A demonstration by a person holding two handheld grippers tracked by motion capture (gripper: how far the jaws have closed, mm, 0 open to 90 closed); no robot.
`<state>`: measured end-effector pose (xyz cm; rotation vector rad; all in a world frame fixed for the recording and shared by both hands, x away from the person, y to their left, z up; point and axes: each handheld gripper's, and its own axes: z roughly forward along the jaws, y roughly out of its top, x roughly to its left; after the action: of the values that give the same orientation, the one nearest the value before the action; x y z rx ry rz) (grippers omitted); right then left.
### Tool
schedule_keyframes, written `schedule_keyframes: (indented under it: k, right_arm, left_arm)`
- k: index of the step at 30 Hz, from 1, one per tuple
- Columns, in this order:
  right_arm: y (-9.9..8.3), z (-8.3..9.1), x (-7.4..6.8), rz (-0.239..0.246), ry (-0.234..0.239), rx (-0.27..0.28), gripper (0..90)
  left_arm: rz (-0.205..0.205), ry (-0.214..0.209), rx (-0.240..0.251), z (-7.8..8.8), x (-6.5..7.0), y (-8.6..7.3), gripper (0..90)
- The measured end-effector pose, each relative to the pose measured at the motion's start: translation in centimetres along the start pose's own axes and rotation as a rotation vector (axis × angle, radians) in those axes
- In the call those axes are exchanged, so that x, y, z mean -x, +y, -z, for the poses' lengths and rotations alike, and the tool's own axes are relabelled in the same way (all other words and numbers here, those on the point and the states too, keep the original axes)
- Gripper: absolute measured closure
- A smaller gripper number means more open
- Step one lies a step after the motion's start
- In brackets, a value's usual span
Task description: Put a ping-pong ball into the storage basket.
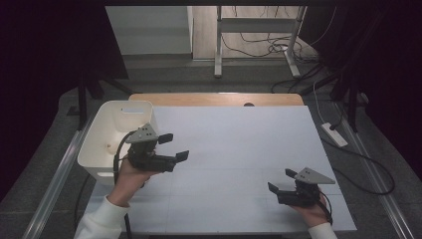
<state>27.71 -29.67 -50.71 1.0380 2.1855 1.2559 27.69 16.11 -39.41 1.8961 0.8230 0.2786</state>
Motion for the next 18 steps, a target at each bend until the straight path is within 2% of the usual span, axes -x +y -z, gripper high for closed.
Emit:
schedule_keyframes:
  k: [11,18]
  right_arm:
    - [0.0,0.0,-0.1,0.000,-0.001,-0.004,14.8]
    - [-0.1,0.0,-0.2,0.000,-0.001,-0.007,14.8]
  left_arm:
    - [0.026,-0.068,-0.039,-1.6,1.3,-3.1,17.9]
    - [0.000,-0.056,-0.053,-2.3,2.1,-5.0,17.6]
